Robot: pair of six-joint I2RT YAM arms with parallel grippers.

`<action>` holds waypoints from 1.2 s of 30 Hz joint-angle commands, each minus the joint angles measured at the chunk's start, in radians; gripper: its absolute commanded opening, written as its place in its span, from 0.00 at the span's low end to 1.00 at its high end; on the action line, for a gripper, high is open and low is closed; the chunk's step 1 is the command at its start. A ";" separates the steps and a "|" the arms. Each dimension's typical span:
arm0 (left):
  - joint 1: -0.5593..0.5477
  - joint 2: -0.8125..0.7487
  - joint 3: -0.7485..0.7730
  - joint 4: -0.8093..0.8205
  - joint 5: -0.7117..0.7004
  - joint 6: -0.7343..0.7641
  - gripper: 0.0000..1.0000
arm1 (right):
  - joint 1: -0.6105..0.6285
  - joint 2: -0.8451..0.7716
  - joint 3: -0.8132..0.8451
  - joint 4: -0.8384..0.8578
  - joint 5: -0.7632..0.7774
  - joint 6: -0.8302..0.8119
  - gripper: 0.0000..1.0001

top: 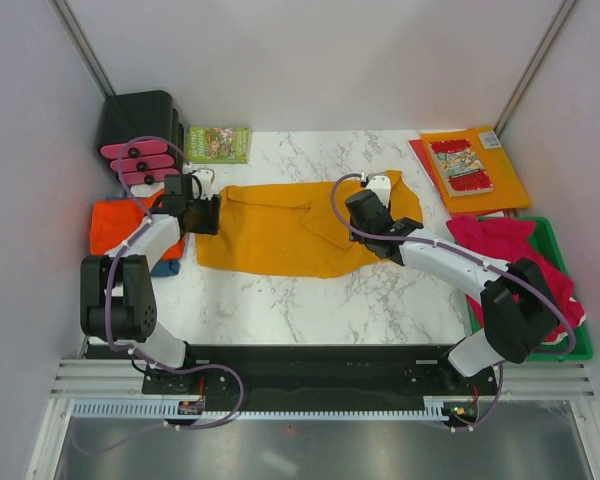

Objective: Fold and stack the t-shirts
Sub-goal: Flatten out the tshirt

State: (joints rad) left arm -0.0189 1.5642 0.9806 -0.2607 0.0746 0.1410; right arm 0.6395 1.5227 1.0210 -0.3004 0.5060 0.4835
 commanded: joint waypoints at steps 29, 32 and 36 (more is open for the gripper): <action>0.005 0.263 0.148 0.112 -0.072 0.003 0.29 | 0.031 0.077 0.031 0.080 0.003 0.032 0.41; 0.007 0.266 0.153 0.103 -0.072 0.005 0.16 | 0.029 0.076 0.028 0.081 0.002 0.032 0.41; 0.008 0.247 0.144 0.103 -0.072 0.003 0.07 | 0.029 0.076 0.027 0.081 0.002 0.033 0.40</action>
State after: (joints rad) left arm -0.0162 1.8259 1.0924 -0.1768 0.0101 0.1425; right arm 0.6640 1.6001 1.0218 -0.2459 0.5014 0.5049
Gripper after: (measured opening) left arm 0.107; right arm 0.406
